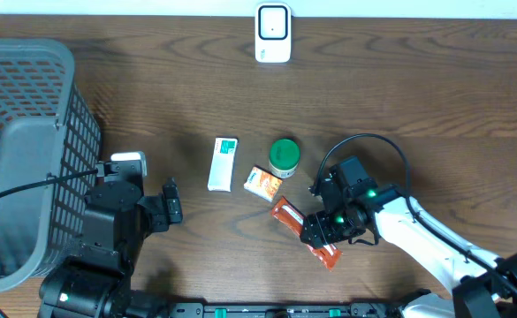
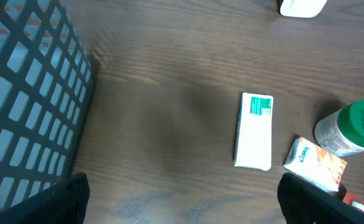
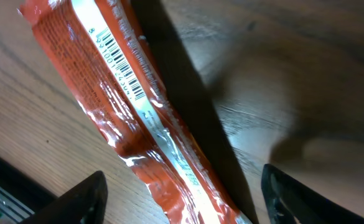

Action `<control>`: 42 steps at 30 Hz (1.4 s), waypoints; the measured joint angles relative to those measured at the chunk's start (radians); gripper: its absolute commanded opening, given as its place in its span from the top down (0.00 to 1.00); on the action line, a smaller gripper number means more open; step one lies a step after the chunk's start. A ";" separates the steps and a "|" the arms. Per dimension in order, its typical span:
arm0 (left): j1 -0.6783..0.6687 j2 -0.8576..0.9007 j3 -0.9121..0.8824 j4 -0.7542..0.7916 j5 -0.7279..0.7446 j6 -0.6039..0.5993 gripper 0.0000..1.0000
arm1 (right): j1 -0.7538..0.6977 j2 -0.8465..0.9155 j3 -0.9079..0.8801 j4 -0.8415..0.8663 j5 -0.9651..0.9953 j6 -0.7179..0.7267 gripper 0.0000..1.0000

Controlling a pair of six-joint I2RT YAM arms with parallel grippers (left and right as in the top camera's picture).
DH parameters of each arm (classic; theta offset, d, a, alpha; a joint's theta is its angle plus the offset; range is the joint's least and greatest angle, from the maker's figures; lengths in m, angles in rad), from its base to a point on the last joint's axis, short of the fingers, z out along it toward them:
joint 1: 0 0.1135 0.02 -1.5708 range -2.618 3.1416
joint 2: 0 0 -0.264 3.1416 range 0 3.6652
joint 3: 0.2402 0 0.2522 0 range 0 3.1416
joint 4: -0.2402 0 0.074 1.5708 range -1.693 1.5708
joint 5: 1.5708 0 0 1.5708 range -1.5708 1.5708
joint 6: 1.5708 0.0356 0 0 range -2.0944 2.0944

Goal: Scan the item barcode

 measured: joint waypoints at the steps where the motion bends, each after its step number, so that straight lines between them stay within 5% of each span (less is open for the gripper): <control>1: 0.000 0.000 0.000 0.000 0.000 0.000 0.04 | 0.000 0.006 0.000 0.001 -0.003 -0.010 0.22; 9: 0.000 0.000 0.000 0.000 0.000 0.000 0.04 | 0.000 0.007 0.000 -0.003 -0.017 -0.034 0.40; 17: 0.000 0.000 0.000 0.000 0.000 0.000 0.04 | 0.002 0.007 0.000 -0.012 -0.037 -0.010 0.27; 24: 0.000 0.000 0.000 0.000 0.000 0.000 0.04 | 0.015 0.011 0.000 -0.011 -0.027 0.050 0.29; 42: 0.000 0.000 0.000 0.000 0.000 0.000 0.04 | 0.121 0.149 0.042 0.051 -0.084 0.174 0.71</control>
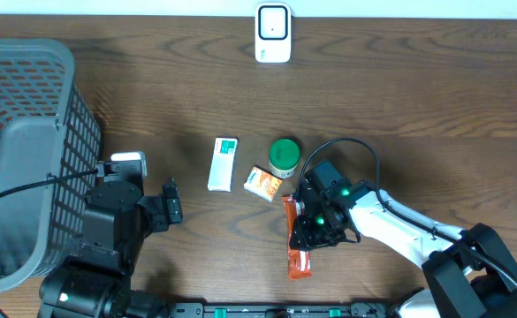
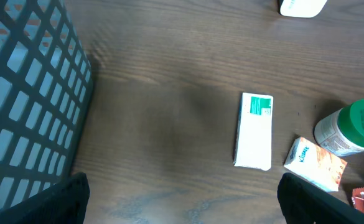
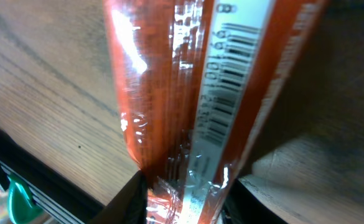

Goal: Scan the item barcode

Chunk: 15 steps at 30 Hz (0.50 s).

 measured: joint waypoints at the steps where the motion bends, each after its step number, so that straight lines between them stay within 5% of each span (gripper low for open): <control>1: 0.000 0.000 0.000 0.000 0.000 0.000 0.04 | 0.000 0.001 0.000 0.001 0.000 0.003 0.73; 15: 0.000 0.000 0.000 0.000 0.000 0.000 0.04 | 0.006 -0.021 0.016 -0.084 0.072 0.037 0.90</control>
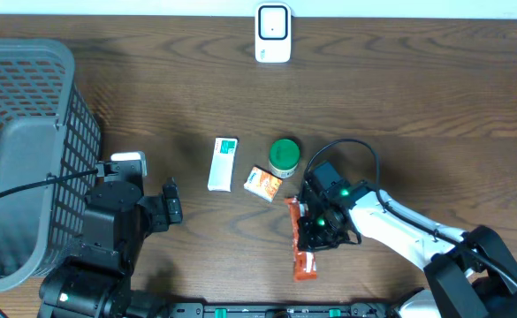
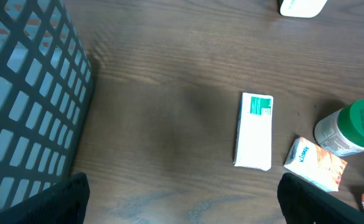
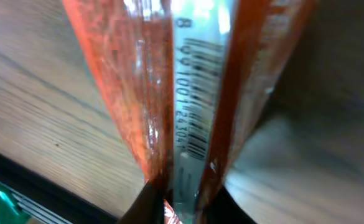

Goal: Scan the item barcode

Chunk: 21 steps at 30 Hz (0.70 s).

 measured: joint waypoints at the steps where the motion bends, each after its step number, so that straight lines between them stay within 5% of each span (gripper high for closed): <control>1: 0.000 0.000 0.000 0.000 0.000 0.000 0.04 | 0.000 -0.010 0.008 -0.012 0.017 -0.006 0.90; 12: 0.000 0.000 0.000 0.000 0.000 0.000 0.04 | 0.000 -0.126 0.207 -0.151 0.013 -0.282 0.93; 13: 0.000 0.000 0.000 0.000 0.000 0.000 0.04 | 0.000 -0.130 0.217 -0.163 0.009 -0.307 0.83; 15: 0.000 0.000 0.000 0.000 0.000 0.000 0.04 | 0.000 -0.130 0.220 -0.180 0.003 -0.330 0.01; 21: 0.000 0.000 0.000 0.000 0.000 0.000 0.04 | 0.000 -0.130 0.220 -0.209 0.013 -0.226 0.01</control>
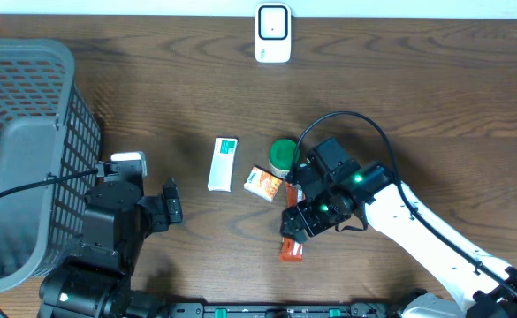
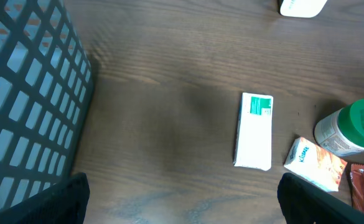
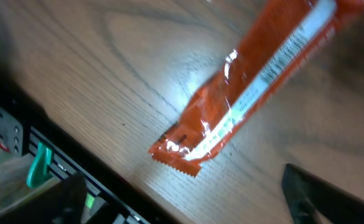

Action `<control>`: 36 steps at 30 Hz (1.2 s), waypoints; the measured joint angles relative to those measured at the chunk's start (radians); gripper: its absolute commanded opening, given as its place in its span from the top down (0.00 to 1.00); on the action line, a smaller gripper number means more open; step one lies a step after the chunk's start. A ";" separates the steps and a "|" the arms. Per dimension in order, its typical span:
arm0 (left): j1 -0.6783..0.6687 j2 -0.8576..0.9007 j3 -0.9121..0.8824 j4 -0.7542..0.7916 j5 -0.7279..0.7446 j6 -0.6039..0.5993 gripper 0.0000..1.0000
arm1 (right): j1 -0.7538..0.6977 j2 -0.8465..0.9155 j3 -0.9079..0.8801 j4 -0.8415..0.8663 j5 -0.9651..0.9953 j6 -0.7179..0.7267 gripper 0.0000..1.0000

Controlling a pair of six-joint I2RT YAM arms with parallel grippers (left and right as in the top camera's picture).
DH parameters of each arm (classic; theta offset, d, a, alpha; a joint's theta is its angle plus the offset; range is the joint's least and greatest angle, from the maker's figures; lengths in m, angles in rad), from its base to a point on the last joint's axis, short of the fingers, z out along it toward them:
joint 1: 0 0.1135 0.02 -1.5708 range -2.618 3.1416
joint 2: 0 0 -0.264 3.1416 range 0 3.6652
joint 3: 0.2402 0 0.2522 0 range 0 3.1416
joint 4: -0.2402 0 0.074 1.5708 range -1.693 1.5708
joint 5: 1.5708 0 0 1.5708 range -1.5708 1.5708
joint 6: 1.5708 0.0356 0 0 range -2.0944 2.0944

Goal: Scan the item barcode

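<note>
The orange snack packet (image 3: 256,87) lies flat on the wooden table, its white seam strip facing up. My right gripper (image 3: 185,190) hangs open above its near end, touching nothing. From overhead, the packet (image 1: 291,248) sticks out below the right gripper (image 1: 304,219). The white scanner (image 1: 273,34) stands at the table's far edge. My left gripper (image 2: 182,199) is open and empty at the near left, also seen overhead (image 1: 171,201). The packet's corner shows in the left wrist view.
A white box with a green end (image 1: 224,164), a green-lidded bottle (image 1: 284,155) and a small orange-and-white carton (image 1: 263,184) lie just left of and beyond the right gripper. A grey mesh basket (image 1: 28,159) fills the left side.
My right gripper was shut on the orange packet; it is now open and higher, and the packet lies on the table, slightly further left. The left arm has not moved.
My right gripper stood open over the packet, which lay slantwise. Then it was shut on the packet, which pointed nearly straight toward the near edge, and stayed so. Now the packet is let go on the table.
</note>
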 measured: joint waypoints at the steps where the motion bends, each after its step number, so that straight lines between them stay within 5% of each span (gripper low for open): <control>1: 0.000 0.000 0.000 0.000 0.000 0.000 0.04 | 0.000 0.000 0.000 -0.008 0.007 0.030 0.01; 5: 0.000 0.000 0.000 0.000 0.000 0.000 0.04 | 0.002 0.000 -0.022 0.004 0.084 0.203 0.01; 9: 0.000 0.000 0.000 -0.001 0.000 0.000 0.04 | 0.008 0.001 -0.135 0.101 0.130 0.337 0.20; 17: 0.000 0.000 0.000 0.000 0.000 0.000 0.04 | 0.077 0.002 -0.290 0.310 0.129 0.498 0.07; 24: 0.000 0.000 0.000 0.000 0.000 0.000 0.04 | 0.133 -0.018 -0.338 0.457 0.152 0.616 0.23; 36: 0.000 0.000 0.000 0.000 0.000 0.000 0.04 | 0.142 0.076 -0.367 0.655 0.125 0.664 0.98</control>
